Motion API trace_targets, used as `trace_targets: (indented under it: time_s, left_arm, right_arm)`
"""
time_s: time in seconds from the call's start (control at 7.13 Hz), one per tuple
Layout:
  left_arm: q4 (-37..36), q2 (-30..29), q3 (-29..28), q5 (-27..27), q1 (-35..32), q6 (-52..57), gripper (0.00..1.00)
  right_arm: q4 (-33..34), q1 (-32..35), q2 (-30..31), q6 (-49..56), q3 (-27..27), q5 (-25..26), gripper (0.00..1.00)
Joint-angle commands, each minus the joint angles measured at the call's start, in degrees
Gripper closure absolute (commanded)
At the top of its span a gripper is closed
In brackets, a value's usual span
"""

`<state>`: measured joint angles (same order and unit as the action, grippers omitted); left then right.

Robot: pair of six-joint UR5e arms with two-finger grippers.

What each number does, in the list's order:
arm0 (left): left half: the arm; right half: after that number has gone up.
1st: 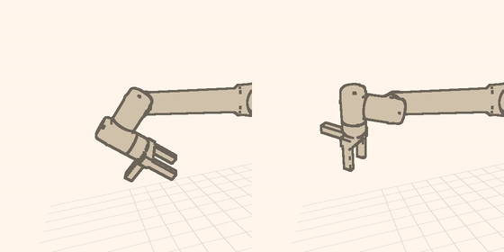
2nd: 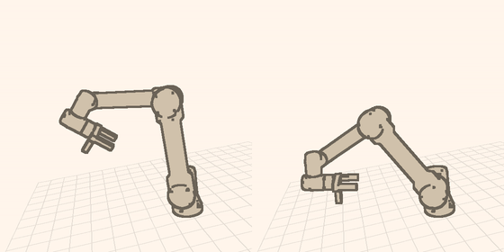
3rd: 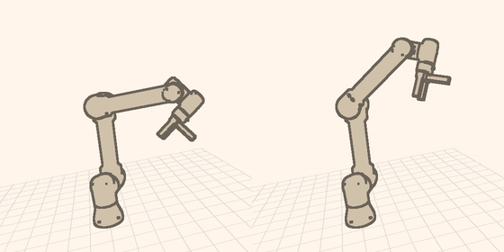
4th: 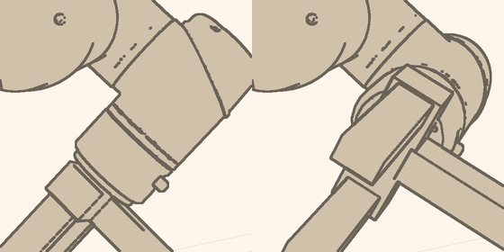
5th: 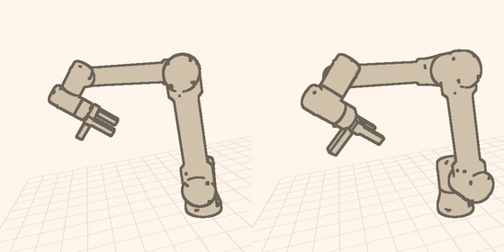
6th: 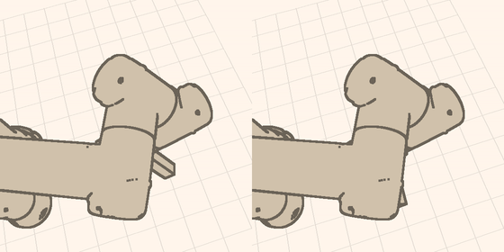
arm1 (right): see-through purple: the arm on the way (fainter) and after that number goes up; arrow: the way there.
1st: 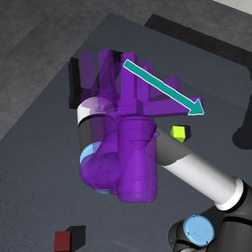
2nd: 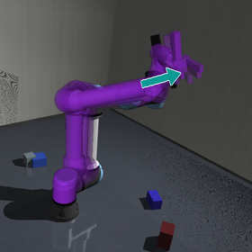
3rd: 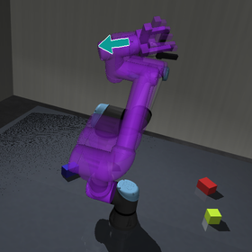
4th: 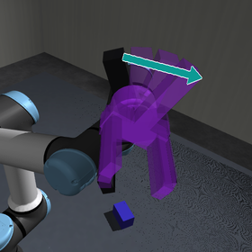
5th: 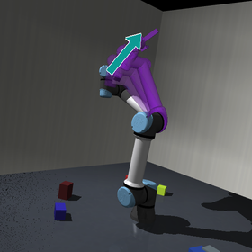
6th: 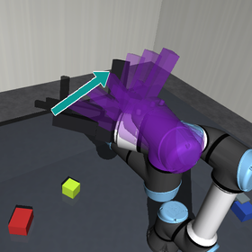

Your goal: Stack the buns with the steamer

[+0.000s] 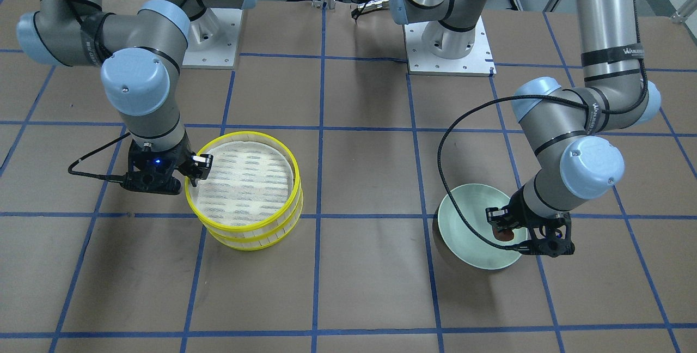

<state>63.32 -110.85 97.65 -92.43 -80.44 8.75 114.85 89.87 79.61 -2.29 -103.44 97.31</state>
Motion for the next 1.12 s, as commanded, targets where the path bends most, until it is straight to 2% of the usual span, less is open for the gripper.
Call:
trace_targets:
  time_s: [0.0,0.28,0.42,0.56,0.98]
  left_arm:
    - [10.45,5.09,-4.9,3.2,-8.02,-14.19,1.0]
    - [11.04,6.87,-7.3,5.33,-17.69,-30.36,1.0]
    - [10.25,6.52,-7.56,4.98,-23.48,-38.11,1.0]
    - [6.68,5.13,-7.39,4.37,-29.11,-41.93,1.0]
    - [-1.16,1.09,-7.39,5.15,-36.78,-52.74,1.0]
  right_arm:
    - [-17.12,-0.22,4.31,0.09,13.55,-0.45,0.0]
    - [-19.84,-0.57,9.49,0.27,17.91,-3.86,0.0]
    - [-23.33,-0.49,9.52,0.35,20.36,-3.97,0.0]
    - [-24.75,0.04,9.78,0.27,20.47,-5.1,0.0]
    - [-28.01,0.3,9.87,-0.26,20.3,-5.9,0.0]
